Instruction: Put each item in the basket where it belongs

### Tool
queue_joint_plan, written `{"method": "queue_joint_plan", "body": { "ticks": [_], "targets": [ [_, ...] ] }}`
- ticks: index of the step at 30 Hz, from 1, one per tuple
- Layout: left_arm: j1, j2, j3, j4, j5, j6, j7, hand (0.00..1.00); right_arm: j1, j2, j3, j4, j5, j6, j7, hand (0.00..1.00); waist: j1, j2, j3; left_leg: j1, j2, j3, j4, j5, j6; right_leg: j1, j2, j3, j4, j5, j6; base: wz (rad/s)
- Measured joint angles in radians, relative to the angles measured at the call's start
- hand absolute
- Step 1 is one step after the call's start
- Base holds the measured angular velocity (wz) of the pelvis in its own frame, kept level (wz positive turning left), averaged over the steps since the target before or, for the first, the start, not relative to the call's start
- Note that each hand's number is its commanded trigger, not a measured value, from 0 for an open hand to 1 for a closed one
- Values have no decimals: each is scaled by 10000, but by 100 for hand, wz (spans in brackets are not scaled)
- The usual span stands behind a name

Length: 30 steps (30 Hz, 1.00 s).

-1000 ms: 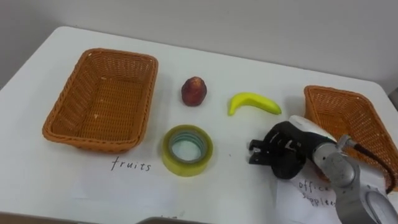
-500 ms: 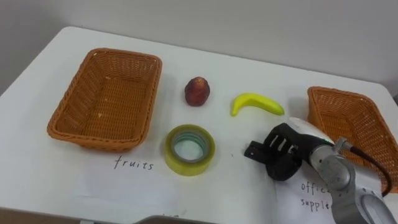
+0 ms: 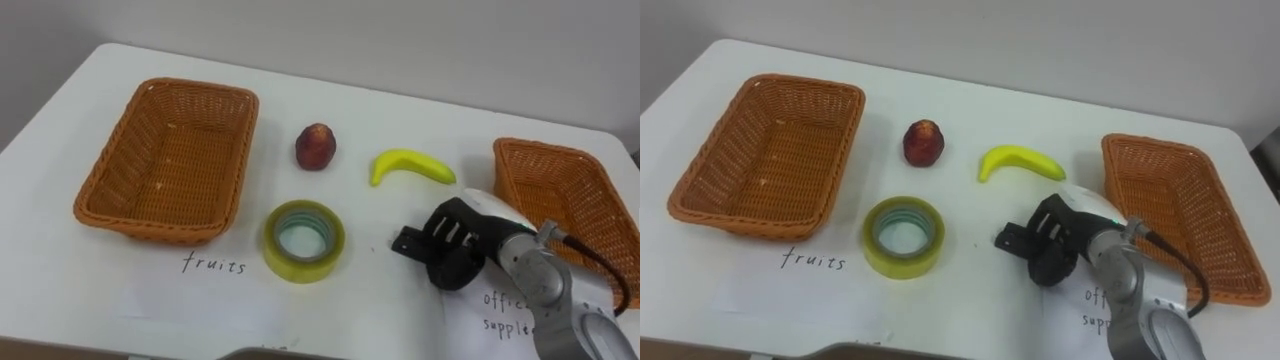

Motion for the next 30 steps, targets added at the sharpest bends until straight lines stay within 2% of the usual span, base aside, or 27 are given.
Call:
{"method": "queue_joint_plan", "body": {
  "ticks": [8, 13, 18, 23, 27, 30],
  "targets": [
    [35, -7, 49, 71, 3, -62, 37, 0, 148, 9, -494, -324, 1120, -179, 0, 100, -142, 87, 61, 8, 0, 14, 22, 1, 1, -27, 17, 89, -10, 0, 0, -1],
    [66, -177, 506, 191, 6, -99, 72, 0, 222, 20, -767, -674, 2029, -445, -1, 100, -211, 195, 123, 19, -16, 79, 19, 7, 11, -30, -12, 155, -15, -1, 4, -2],
    [337, -284, 855, 250, 12, -285, 379, 0, 209, 57, -1560, -970, 2849, -1017, -464, 100, -412, 245, 95, 8, -10, 74, 37, 10, 15, -21, -23, 97, -8, -2, 6, 0],
    [501, -331, 927, 248, 23, -411, 378, 0, 203, 84, -2266, -1342, 2954, -1257, -1320, 100, -413, 245, 73, 12, -4, 143, 57, 13, 18, -18, -18, 140, -2, -2, 6, -2],
    [575, -341, 925, 233, 48, -579, 381, 0, 200, 81, -2353, -1803, 2968, -1600, -1850, 100, -414, 258, 53, 19, 2, 174, 75, 12, 18, -14, -8, 122, 16, -1, 4, -2],
    [654, -341, 925, 225, 63, -702, 381, 0, 201, 80, -2357, -1924, 3158, -1695, -2053, 100, -439, 271, 59, 15, -1, 167, 70, 12, 18, -11, -13, 98, 26, -1, 3, 0]
  ]
}}
